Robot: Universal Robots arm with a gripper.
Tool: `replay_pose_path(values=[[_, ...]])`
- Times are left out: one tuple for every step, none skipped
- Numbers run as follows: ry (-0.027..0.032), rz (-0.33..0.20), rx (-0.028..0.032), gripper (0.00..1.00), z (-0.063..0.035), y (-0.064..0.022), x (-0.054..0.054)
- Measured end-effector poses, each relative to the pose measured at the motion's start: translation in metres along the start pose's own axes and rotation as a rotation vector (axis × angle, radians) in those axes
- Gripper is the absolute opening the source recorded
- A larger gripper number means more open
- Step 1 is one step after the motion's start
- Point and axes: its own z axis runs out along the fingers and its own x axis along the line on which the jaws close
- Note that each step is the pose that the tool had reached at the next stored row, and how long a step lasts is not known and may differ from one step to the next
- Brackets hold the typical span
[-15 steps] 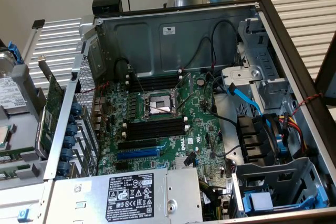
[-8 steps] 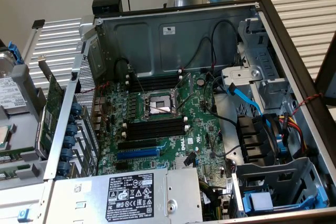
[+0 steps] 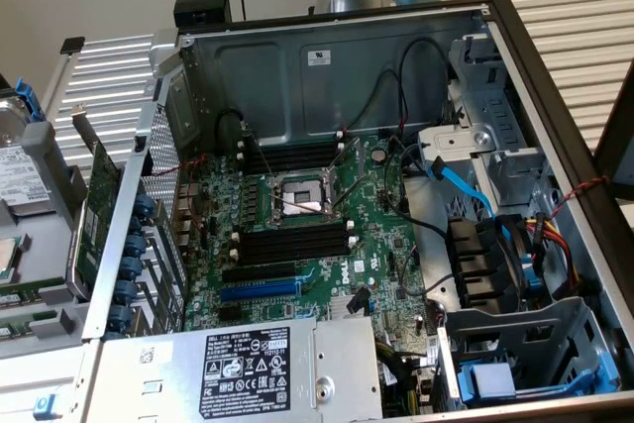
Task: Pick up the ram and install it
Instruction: 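Pick up the ram and move it above insertion slot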
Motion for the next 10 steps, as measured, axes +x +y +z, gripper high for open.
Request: replay_pose_path(values=[[0.0001, -0.017, 0.0043, 0.11, 0.0002, 0.0, 0.0], [0.0002, -0.032, 0.009, 0.11, 0.0003, 0.0, 0.0], [0.0001, -0.045, 0.0148, 0.11, 0.0005, 0.0, 0.0], [0.0, -0.057, 0.0211, 0.11, 0.0006, 0.0, 0.0], [-0.0001, -0.066, 0.0258, 0.11, 0.0007, 0.0, 0.0001], [-0.0001, -0.071, 0.0278, 0.11, 0.0009, -0.0001, 0.0001], [-0.0003, -0.072, 0.0288, 0.11, 0.0017, -0.0001, 0.0], [-0.0002, -0.073, 0.0289, 0.11, 0.0028, -0.0001, 0.0001], [-0.0002, -0.073, 0.0289, 0.11, 0.0044, -0.0001, 0.0], [-0.0001, -0.074, 0.0288, 0.11, 0.0062, -0.0002, 0.0]])
